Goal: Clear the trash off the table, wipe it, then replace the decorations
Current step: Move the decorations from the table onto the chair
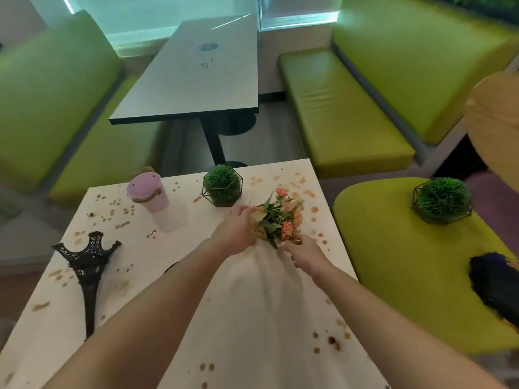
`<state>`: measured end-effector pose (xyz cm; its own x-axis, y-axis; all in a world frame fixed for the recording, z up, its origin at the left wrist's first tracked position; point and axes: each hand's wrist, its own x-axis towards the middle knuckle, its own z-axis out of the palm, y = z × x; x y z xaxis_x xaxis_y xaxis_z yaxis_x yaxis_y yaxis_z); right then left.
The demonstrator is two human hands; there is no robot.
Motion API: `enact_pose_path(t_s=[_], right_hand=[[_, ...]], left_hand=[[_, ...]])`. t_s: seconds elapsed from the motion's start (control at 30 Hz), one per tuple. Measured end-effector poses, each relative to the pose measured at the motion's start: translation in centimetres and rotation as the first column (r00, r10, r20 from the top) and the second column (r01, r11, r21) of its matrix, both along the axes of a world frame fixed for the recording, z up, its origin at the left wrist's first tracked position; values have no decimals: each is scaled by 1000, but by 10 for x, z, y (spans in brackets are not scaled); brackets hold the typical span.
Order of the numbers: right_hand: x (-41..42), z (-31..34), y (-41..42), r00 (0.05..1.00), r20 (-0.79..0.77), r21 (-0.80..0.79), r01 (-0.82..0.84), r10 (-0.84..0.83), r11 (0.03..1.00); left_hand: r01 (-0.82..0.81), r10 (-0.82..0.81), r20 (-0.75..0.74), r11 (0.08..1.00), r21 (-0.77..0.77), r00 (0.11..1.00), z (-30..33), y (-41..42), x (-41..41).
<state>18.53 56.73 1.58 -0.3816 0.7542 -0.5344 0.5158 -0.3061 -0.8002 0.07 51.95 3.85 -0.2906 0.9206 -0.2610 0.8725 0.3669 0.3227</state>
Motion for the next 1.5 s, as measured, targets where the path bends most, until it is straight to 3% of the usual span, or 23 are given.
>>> enact_pose_path(t_s=[0.1, 0.33, 0.43, 0.53, 0.67, 0.77, 0.87, 0.93, 1.0, 1.07, 1.2, 1.37, 1.5], right_hand=[[-18, -8, -3, 997, 18, 19, 74, -74, 997], [-31, -19, -10, 986, 10, 70, 167, -168, 983], [-29, -23, -14, 983, -8, 70, 185, -184, 980], [-26, -26, -20, 979, -14, 67, 202, -202, 977], [-21, -28, -31, 978, -25, 76, 210, -208, 975], [-19, -23, -38, 971, -78, 118, 232, -224, 966], [-21, -11, -45, 956, -65, 165, 294, -287, 942], [-24, -1, -46, 956, -81, 170, 291, -281, 941], [-30, 12, -43, 973, -90, 150, 224, -212, 963], [-39, 27, -41, 986, -111, 137, 142, -127, 980], [-60, 62, -46, 976, -218, 139, 39, -8, 990], [-100, 96, -55, 949, -280, 209, -87, 145, 974], [-142, 110, -66, 914, -355, 179, -137, 194, 974]], left_hand=[[129, -138, -172, 990, -64, 975, -18, 10, -9], [202, -235, -488, 972, -120, 841, -42, 36, -14], [187, -180, -493, 982, -35, 851, -51, 34, -22], [147, -96, -422, 985, 89, 901, -56, 26, -28], [94, -50, -322, 988, 122, 945, -52, 11, -24], [-136, 145, -63, 983, 126, 987, -40, -4, -20], [-443, 386, 364, 892, 87, 848, -27, -17, -13], [-558, 409, 621, 828, 57, 669, -15, -22, -8], [-603, 355, 770, 796, 48, 530, 0, -27, -6], [-601, 303, 822, 797, 58, 481, 13, -37, -4], [-560, 265, 814, 824, 88, 517, 34, -58, -11], [-635, 246, 849, 762, 129, 467, 66, -85, -45], [-653, 247, 822, 734, 187, 513, 84, -108, -87]])
